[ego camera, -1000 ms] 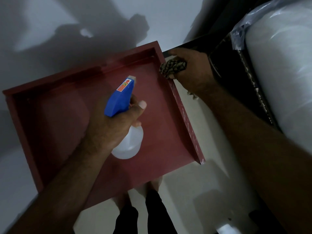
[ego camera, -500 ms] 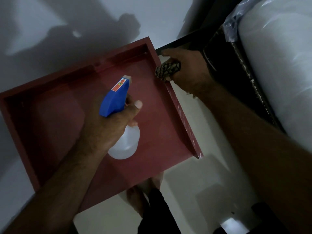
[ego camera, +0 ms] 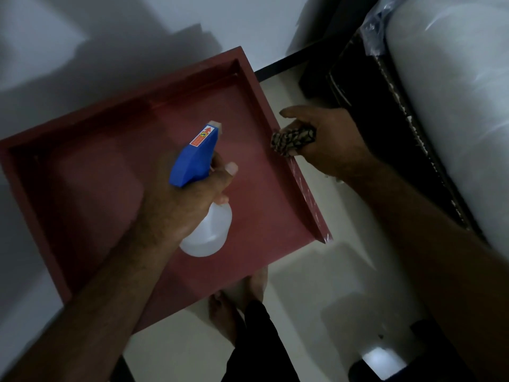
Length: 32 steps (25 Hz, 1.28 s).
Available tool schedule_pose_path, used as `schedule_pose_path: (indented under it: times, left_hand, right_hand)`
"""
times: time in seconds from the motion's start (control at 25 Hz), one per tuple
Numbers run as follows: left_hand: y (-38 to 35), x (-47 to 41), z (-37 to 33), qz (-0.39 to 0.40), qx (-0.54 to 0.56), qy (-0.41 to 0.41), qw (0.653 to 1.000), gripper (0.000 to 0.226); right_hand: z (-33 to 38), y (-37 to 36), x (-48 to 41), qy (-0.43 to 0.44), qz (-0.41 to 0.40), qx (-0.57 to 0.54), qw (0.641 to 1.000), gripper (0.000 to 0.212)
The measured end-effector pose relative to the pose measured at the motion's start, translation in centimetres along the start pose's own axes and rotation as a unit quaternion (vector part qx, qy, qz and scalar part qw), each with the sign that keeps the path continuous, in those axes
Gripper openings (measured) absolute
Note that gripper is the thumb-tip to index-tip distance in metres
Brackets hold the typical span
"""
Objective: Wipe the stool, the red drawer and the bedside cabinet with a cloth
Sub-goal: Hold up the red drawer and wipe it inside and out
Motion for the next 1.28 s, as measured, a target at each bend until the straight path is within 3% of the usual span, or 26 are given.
schedule_pose_path:
  times: [0.24,0.36,0.56,0.72,0.92,1.04,1.16,1.28]
  left_hand:
    - [0.1,0.7,-0.1,0.008,-0.006,-0.007,1.0,0.018]
    - [0.0,1.2,-0.1,0.009,-0.016,-0.008,1.0,0.025]
    - [0.1,2.3,-0.6,0.01,-0.002,-0.02,1.0,0.016]
    - [0.0,2.8,0.0,0.009,-0.003,-0.021,1.0,0.023]
    - [-0.2,3.8,-0.3,0.019,-0.008,-0.037,0.999,0.013]
    - [-0.1,4.4,-0.7,0.026,-0.002,-0.055,0.998,0.021]
    - [0.1,5.0,-0.1,0.027,-0.011,-0.056,0.998,0.015]
    - [-0.1,5.7,0.5,0.023,-0.016,-0.045,0.999,0.03]
  right_hand:
    - [2.3,0.8,-2.9,0.012,-0.034,-0.019,0.999,0.069]
    - [1.9,0.6,-1.3,0.006,-0.027,-0.016,1.0,0.067]
    - [0.7,0.1,3.0,0.001,-0.007,0.028,1.0,0.064]
    - [1.6,0.1,1.1,-0.016,-0.016,0.017,1.0,0.068]
    - [1.8,0.2,0.5,-0.028,-0.023,0.003,0.999,0.069]
    - [1.0,-0.1,4.0,-0.038,-0.011,0.021,0.999,0.063]
    - [0.1,-0.3,7.2,-0.055,-0.003,0.023,0.998,0.062]
    - [0.3,-0.6,7.0,-0.071,-0.01,0.028,0.997,0.066]
Point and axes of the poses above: each hand's wrist, its own x-axis away from the middle knuckle, its own y-axis out of the back of the hand, z = x × y, the point moved 7 cm from there along -x, towards the middle knuckle, and after that the axes turned 6 degrees about -x, right-handed, at the moved point
